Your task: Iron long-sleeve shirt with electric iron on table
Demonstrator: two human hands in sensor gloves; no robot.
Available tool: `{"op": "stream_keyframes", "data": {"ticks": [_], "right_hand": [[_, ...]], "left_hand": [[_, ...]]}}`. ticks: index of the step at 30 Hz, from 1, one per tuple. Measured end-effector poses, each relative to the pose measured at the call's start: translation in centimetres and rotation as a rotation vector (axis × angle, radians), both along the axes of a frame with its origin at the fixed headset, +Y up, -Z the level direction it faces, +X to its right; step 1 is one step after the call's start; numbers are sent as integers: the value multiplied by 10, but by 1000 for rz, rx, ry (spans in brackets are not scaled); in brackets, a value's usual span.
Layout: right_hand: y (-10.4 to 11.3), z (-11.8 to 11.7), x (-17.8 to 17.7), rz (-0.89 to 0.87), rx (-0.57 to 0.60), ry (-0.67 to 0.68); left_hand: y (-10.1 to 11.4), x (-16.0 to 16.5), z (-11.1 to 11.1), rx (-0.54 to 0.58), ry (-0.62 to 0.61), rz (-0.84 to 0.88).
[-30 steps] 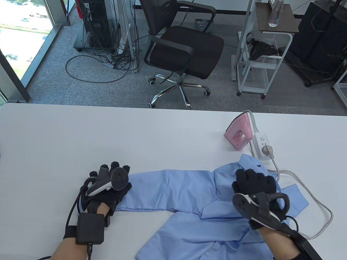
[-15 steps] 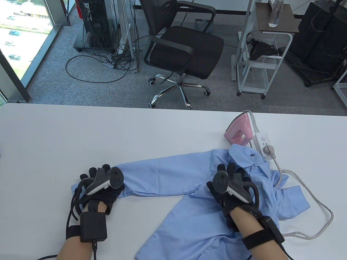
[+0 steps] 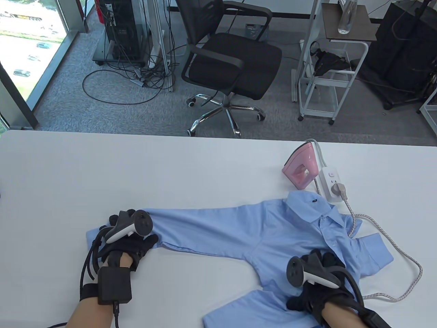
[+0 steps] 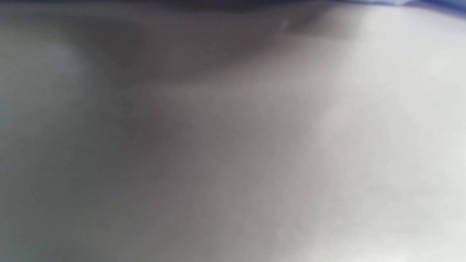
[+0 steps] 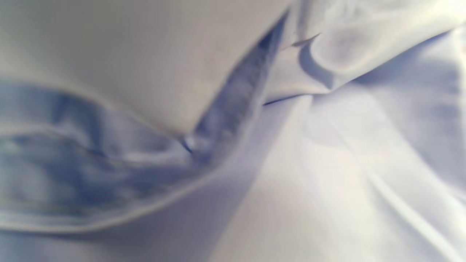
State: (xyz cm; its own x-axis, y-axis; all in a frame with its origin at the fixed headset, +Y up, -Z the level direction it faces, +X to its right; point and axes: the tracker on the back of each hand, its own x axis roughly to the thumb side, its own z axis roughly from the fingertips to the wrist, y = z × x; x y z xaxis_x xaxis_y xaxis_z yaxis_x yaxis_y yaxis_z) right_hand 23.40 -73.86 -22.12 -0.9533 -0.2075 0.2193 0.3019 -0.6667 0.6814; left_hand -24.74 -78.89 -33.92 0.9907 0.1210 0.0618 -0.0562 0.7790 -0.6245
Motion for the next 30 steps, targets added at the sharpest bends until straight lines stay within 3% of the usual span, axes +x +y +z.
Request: {"op": "stream_keyframes", "data": {"ticks": [2,4,6,8,9,11,13,16,18,24,30], "right_hand": [[17,3,-7,-38,39,26],[39,-3,-21,-163,181,25],[54,-17,-41,-265,397,65],[51,-41,-60,-323,593,140],[44,-50,-66,-312,598,145],[19,-73,-73,-230,441,70],[-10,-94,-65,-138,253,-72],[-33,-114,-32,-137,207,-250],[-40,-117,-8,-305,242,-366],[-45,-113,30,-276,273,-376],[-49,-101,55,-317,258,-271]], "left_hand": [[2,3,-2,-21,-10,-18],[5,4,-2,-36,-23,-13],[8,3,1,-33,-35,2],[9,-1,4,22,-45,12],[9,-4,5,54,-48,12],[5,-11,8,77,-47,-10],[2,-21,13,-35,20,-1],[3,-28,20,-101,52,-23],[1,-22,25,-116,16,-10],[-5,22,24,-99,-42,-9],[-10,26,13,-28,-118,53]]}}
